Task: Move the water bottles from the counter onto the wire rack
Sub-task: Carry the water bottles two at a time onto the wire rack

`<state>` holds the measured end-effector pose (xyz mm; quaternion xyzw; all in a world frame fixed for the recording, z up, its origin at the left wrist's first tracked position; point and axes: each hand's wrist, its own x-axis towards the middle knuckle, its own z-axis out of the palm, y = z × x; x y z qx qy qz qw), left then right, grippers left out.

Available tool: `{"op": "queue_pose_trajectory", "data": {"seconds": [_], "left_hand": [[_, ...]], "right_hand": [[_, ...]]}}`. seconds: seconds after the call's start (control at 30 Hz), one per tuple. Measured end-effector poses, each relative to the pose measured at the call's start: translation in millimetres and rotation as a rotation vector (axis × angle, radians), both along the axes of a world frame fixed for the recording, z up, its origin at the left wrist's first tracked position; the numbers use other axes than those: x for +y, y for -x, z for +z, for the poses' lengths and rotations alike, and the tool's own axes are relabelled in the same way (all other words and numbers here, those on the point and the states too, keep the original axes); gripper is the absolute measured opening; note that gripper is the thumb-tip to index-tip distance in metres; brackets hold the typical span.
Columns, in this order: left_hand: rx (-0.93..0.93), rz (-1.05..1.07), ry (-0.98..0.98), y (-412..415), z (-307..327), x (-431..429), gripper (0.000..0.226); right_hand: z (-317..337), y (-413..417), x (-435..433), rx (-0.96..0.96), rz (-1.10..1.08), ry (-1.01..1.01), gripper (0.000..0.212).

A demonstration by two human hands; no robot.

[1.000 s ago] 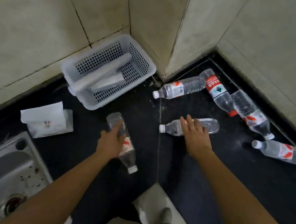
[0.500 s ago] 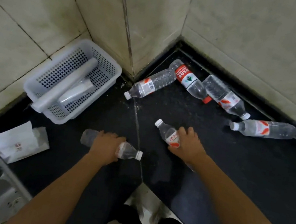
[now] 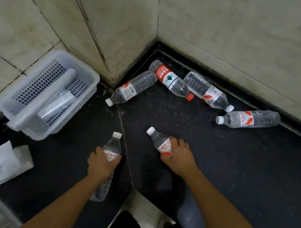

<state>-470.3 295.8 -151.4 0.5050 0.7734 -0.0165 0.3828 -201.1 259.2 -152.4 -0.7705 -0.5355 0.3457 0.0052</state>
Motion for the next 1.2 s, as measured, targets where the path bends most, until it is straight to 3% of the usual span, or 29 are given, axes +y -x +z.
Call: {"op": "queue_pose_trajectory", "data": {"seconds": [0.27,0.4,0.57,0.73,0.87,1.2], "left_hand": [[-0.472,-0.097,-0.148,-38.8,65.4,28.6,0.048],[-0.763,-0.178,-0.223,-96.8,115.0,42.0,0.05],[-1.101,-0.229,-0.175,-175.2,181.2,12.6,0.057],[-1.202,-0.449,-0.156,-243.4,227.1,-71.0,0.081],[-1.235,-0.556,-0.147,-294.9,242.5,-161.5,0.08],[-1.344,-0.801,-0.088,-431.1,276.4,-450.1,0.072]], "right_hand": [[80.8,-6.2,-26.7,0.313,-0.593,-0.318,0.07],[139.0,-23.2,-52.2,0.378,-0.857,-0.583,0.064],[199.6,-54.1,-116.7,0.346,-0.968,-0.836,0.065],[230.8,-83.5,-217.7,0.29,-1.111,-1.014,0.055],[240.5,-113.8,-318.4,0.236,-1.23,-1.137,0.037],[274.6,-193.1,-601.7,0.146,-1.398,-1.307,0.058]]}}
